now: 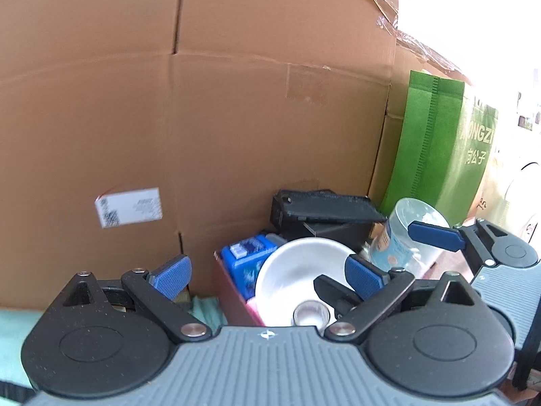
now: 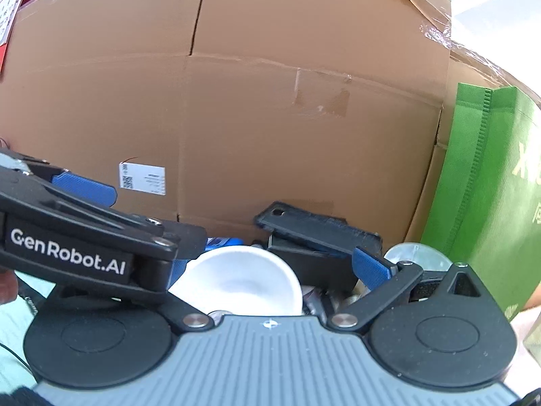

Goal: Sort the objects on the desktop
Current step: 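Withdraw the left gripper and move it to the black pen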

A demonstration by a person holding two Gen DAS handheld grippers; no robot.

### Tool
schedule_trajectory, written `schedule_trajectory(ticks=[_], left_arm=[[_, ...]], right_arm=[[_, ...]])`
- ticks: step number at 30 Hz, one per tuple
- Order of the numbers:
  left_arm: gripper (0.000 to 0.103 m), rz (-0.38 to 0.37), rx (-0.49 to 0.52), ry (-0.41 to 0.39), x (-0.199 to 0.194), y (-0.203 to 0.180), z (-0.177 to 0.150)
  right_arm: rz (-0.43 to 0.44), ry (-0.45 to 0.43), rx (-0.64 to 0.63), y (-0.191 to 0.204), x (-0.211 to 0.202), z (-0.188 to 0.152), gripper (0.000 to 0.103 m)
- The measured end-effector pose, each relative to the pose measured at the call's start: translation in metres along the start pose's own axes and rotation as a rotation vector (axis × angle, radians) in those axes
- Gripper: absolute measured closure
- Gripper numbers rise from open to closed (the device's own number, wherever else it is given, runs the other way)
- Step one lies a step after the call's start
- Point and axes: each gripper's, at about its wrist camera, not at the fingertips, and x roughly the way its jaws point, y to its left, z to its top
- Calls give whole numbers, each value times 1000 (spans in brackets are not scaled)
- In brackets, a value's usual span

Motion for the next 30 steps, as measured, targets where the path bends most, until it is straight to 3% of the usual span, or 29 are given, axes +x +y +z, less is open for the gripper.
schedule_trajectory(ticks=[14, 30], left_arm=[[3, 32, -110, 16, -54, 40, -71], [3, 153, -212, 91, -69, 128, -130]], right_arm=[[100, 34, 55, 70, -33, -46, 2], [244, 135, 40, 142, -1, -86, 2]])
